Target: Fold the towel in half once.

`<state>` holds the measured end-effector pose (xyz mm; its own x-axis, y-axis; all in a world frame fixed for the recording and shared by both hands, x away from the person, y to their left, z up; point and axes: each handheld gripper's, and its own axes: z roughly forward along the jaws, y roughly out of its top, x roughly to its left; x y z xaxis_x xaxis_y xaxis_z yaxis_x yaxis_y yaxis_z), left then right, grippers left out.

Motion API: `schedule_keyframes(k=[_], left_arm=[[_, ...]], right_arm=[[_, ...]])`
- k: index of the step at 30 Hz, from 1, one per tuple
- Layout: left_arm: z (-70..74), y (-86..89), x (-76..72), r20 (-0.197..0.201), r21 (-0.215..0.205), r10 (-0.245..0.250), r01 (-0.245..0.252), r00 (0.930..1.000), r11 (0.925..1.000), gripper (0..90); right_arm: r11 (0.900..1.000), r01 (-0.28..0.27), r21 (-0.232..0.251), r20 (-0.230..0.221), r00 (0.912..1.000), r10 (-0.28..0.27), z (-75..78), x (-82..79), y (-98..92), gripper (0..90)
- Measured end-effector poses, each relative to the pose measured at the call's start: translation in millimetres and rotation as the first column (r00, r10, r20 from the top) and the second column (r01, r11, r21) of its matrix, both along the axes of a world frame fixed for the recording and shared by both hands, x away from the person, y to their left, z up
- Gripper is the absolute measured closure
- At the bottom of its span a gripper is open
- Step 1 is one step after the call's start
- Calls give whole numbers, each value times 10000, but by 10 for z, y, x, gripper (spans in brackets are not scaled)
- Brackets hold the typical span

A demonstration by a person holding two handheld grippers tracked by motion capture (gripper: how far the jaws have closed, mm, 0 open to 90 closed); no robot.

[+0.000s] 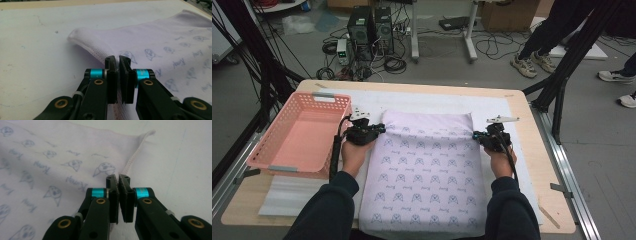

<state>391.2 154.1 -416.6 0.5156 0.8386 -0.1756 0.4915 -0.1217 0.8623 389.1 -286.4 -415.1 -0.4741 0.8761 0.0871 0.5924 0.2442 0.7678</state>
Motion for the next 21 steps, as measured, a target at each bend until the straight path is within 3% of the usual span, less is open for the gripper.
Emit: schedule_keyframes(k=[4, 11, 12, 15, 18, 21], left_arm=[[95, 28, -106, 151, -100, -281, 283, 9995, 9996, 850], [230, 38, -277, 249, -13, -800, 800, 9965, 9968, 849], [239, 42, -317, 415, -34, -816, 818, 9958, 9966, 849], [225, 59, -431, 540, -311, -933, 951, 9942, 9950, 849], [193, 77, -535, 610, -147, -1091, 1102, 9922, 9938, 849], [161, 110, -624, 584, -317, -1184, 1204, 9912, 9922, 848]], right_arm=[[9989, -390, 267, 302, 9988, 382, 94, -142, -26, 869], [9960, -708, 541, 399, 9968, 687, 117, -308, -76, 868], [9956, -737, 584, 426, 9965, 713, 125, -340, -82, 868], [9930, -873, 800, 582, 9949, 828, 143, -439, -110, 867], [9900, -1055, 932, 685, 9927, 993, 147, -545, -136, 867], [9875, -1196, 1027, 777, 9907, 1119, 145, -651, -146, 866]])
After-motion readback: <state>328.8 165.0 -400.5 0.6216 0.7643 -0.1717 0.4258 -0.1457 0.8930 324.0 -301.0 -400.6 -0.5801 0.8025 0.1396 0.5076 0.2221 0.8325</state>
